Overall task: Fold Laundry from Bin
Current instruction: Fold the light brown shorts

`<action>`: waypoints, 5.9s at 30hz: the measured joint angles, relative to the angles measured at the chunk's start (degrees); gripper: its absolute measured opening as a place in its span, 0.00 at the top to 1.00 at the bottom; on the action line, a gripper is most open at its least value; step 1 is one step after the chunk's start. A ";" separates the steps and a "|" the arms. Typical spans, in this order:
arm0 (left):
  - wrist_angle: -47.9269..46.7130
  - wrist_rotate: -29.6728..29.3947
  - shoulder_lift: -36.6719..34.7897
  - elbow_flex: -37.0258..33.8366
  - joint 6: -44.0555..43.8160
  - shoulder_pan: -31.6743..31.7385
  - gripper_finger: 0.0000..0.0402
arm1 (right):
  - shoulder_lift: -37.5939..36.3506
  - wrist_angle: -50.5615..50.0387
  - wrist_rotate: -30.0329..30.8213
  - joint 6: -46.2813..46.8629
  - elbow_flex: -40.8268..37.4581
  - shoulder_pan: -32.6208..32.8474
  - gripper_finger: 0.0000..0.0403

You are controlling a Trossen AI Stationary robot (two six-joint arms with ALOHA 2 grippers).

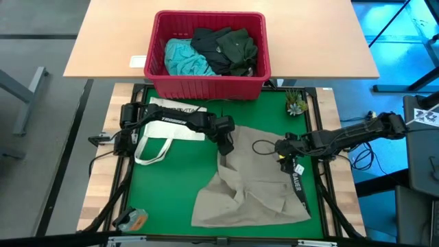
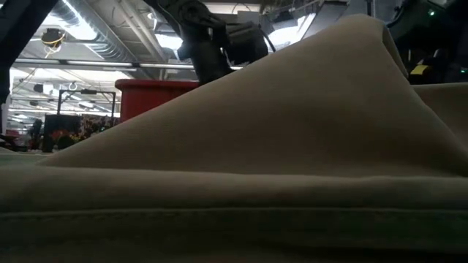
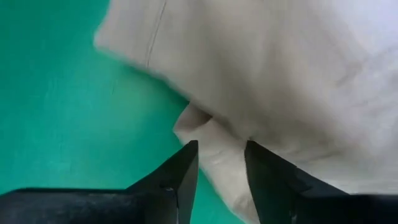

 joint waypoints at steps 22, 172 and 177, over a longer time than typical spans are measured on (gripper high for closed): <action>6.63 0.17 0.96 -3.38 -1.29 -0.41 0.98 | 9.52 2.19 1.07 1.38 0.22 0.02 0.38; 26.08 4.16 -0.94 -2.06 -6.84 -11.50 1.00 | 8.17 -8.60 0.37 7.11 11.41 0.04 0.38; 26.03 2.91 1.22 -1.99 -6.82 -13.17 1.00 | 6.00 -6.87 3.69 4.22 15.60 0.07 0.38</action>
